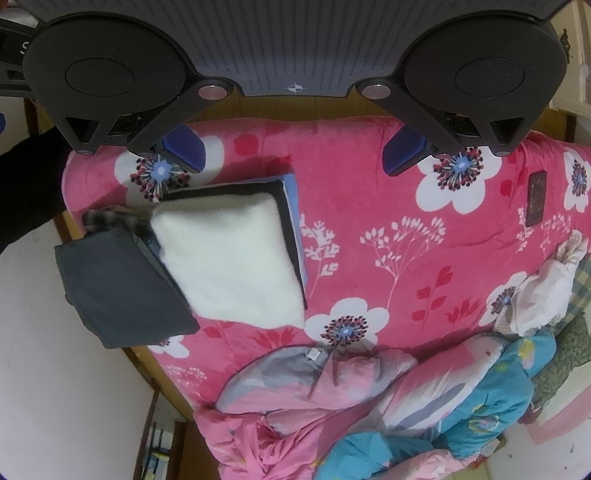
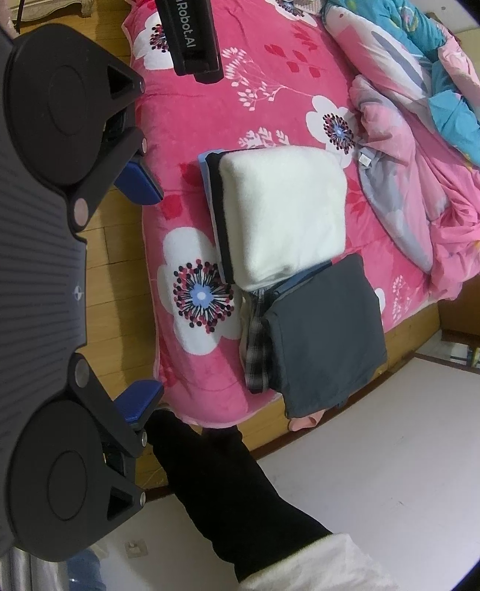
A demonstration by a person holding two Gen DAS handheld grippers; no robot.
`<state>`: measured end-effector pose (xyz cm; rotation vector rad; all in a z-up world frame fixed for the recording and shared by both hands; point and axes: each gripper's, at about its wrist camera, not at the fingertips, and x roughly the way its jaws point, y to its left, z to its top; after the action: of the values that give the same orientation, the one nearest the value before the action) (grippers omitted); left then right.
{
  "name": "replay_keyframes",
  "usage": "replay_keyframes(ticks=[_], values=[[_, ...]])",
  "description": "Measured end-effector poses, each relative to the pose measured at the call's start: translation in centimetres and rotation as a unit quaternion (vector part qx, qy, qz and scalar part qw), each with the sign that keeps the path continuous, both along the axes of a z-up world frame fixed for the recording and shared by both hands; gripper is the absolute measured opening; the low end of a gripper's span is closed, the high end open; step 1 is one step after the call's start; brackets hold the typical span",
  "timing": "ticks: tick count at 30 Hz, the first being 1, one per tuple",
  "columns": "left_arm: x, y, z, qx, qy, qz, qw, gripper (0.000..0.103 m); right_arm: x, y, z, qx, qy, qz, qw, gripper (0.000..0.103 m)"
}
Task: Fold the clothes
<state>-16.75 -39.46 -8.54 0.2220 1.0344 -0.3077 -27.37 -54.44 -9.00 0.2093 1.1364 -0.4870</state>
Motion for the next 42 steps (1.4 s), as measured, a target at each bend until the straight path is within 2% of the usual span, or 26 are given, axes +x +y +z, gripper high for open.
replay_keyframes(ticks=[11,42], values=[[0.21,0.19,-0.29,0.003,0.013,0.005,0.9999,0.103,-0.03,0.23,-0.08,0.004,0.003,0.004,1.000,0.103],[0.07,-0.22,0.23,0.004,-0.007,-0.001,1.0000,0.103,0.45,-0.28,-0.29,0.000,0.002,-0.001,1.000,0.103]])
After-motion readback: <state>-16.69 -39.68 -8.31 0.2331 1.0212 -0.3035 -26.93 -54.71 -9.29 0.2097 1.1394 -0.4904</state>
